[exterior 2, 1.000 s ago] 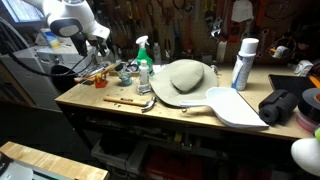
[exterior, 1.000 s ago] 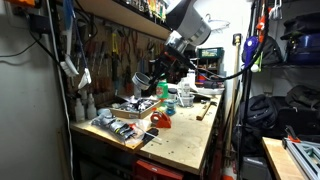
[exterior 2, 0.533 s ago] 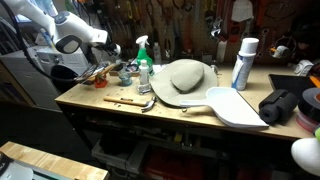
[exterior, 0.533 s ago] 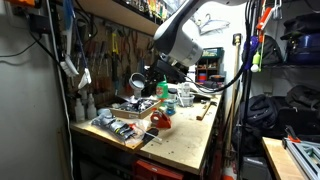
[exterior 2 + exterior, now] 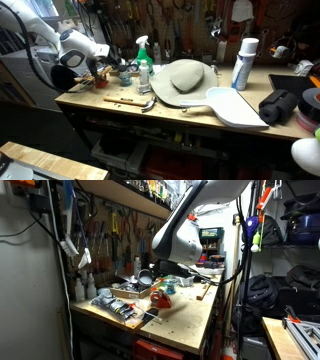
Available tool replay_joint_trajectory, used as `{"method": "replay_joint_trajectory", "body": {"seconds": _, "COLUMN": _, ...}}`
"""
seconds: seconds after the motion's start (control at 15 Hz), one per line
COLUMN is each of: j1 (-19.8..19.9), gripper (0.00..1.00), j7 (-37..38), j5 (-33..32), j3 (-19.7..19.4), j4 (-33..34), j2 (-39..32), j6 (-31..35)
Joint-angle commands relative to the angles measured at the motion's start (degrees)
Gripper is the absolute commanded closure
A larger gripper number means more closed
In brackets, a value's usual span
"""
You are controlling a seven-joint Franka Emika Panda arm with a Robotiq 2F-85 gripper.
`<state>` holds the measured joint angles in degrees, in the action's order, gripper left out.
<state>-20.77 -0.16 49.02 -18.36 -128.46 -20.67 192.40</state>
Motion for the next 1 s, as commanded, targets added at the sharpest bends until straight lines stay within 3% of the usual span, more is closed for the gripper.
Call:
{"method": "replay_joint_trajectory", "body": {"seconds": 0.0, "j1": -7.55, "gripper": 0.99, "j7": 0.65, "j5": 1.40, "j3": -8.85, "j4": 0.68, "j2": 3.07, "j6": -12.29}}
{"method": "replay_joint_trajectory", "body": {"seconds": 0.07, "j1": -8.94, "gripper": 0.99, "j7": 2.07, "j5": -1.31, "j3": -11.08, "j4": 0.98, "j2": 3.91, "j6": -17.34}}
{"method": "replay_joint_trajectory", "body": {"seconds": 0.27, "j1": -13.27, "gripper": 0.99, "j7": 9.33, "j5": -7.06, "j3": -16.15, "j4": 2.66, "j2": 4.64, "j6": -22.69}}
{"method": "replay_joint_trajectory", "body": {"seconds": 0.4, "j1": -14.72, "gripper": 0.99, "j7": 13.60, "j5": -6.79, "j3": -16.53, "j4": 3.37, "j2": 5.88, "j6": -22.70}}
{"method": "replay_joint_trajectory", "body": {"seconds": 0.47, "j1": -12.24, "gripper": 0.97, "j7": 9.38, "j5": -5.74, "j3": -14.91, "j4": 3.78, "j2": 4.24, "j6": -21.46}}
{"method": "replay_joint_trajectory", "body": {"seconds": 0.6, "j1": -13.53, "gripper": 0.97, "j7": 11.59, "j5": -5.79, "j3": -15.24, "j4": 4.11, "j2": 4.97, "j6": -21.48}}
{"method": "replay_joint_trajectory", "body": {"seconds": 0.93, "j1": -14.58, "gripper": 0.99, "j7": 18.13, "j5": -4.05, "j3": -15.03, "j4": 7.04, "j2": 0.07, "j6": -19.19}}
